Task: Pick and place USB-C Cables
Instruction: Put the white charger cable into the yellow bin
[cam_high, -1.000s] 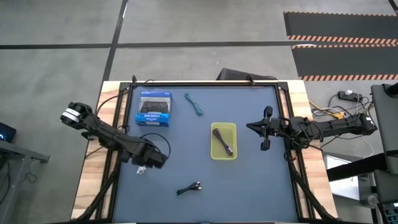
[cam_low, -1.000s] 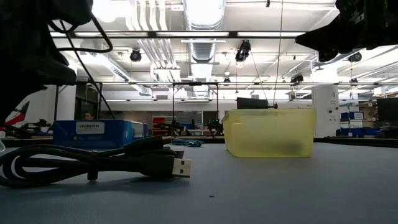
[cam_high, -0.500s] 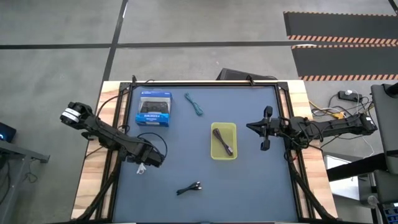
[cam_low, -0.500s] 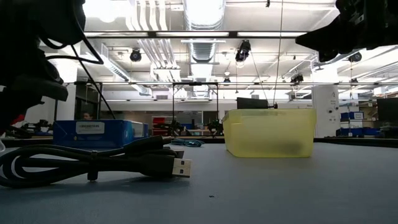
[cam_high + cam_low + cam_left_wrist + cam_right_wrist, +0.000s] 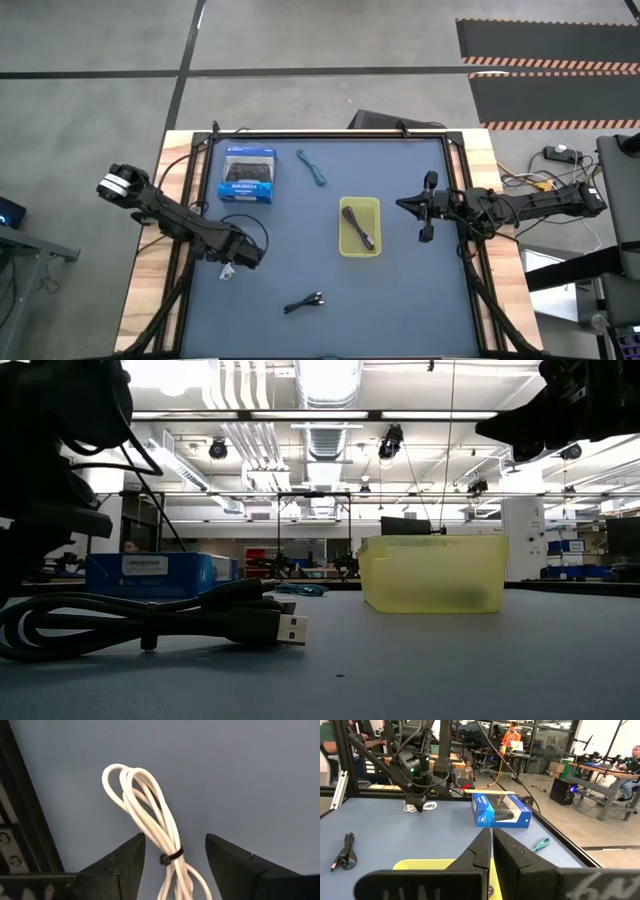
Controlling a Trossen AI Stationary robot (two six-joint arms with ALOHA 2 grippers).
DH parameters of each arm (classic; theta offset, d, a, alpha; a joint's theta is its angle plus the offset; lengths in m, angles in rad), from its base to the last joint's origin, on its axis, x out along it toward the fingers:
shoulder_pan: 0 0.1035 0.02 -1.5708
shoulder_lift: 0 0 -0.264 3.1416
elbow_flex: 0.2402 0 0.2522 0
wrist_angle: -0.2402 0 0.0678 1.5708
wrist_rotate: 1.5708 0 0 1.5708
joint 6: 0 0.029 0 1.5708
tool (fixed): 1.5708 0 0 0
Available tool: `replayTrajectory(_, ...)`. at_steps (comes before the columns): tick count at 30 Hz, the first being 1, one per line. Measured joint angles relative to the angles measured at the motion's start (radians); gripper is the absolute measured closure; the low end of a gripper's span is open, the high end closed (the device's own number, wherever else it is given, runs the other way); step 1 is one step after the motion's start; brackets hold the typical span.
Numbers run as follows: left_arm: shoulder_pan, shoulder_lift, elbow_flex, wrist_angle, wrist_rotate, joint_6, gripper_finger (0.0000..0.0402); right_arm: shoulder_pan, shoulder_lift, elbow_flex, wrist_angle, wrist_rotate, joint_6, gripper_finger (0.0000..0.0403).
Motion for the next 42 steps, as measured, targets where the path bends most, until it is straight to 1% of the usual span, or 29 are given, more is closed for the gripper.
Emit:
replayTrajectory(4,0.0,0.0,-0.001,0.0,0.0,-0.014,0.0214,0.0,0.0,0.0,0.0,0.0,-0.001,0.0394)
replayTrajectory(7,0.0,0.0,-0.001,0.001,0.0,-0.015,0.0232,0.0,0.0,0.0,0.0,0.0,-0.001,0.0394)
replayTrajectory(11,0.0,0.0,-0.001,0.003,0.0,-0.018,0.0273,0.0,0.0,0.0,0.0,0.001,-0.001,0.0394)
replayTrajectory(20,0.0,0.0,-0.001,0.014,0.001,-0.018,0.0378,0.0,0.0,0.0,0.0,0.001,0.0,0.0394)
replayTrajectory(25,0.0,-0.006,0.013,0.007,-0.009,0.01,0.0382,0.0,0.0,0.0,0.0,0.001,-0.001,0.0394)
replayTrajectory(30,0.0,-0.028,0.104,-0.01,-0.031,0.146,0.0381,0.0,0.0,0.0,-0.001,0.001,-0.001,0.0394)
replayTrajectory(33,-0.001,-0.037,0.177,-0.042,-0.117,0.218,0.0379,0.0,0.0,0.0,-0.001,0.001,-0.001,0.0394)
replayTrajectory(36,-0.001,-0.046,0.242,-0.025,-0.228,0.337,0.0378,0.0,0.0,0.0,-0.001,0.001,-0.001,0.0394)
replayTrajectory(39,0.0,-0.047,0.292,0.05,-0.335,0.523,0.0378,0.0,0.0,0.0,-0.001,0.0,-0.001,0.0394)
replayTrajectory(42,0.0,-0.047,0.313,0.224,-0.397,0.785,0.0377,0.0,0.0,0.0,-0.001,0.0,-0.001,0.0394)
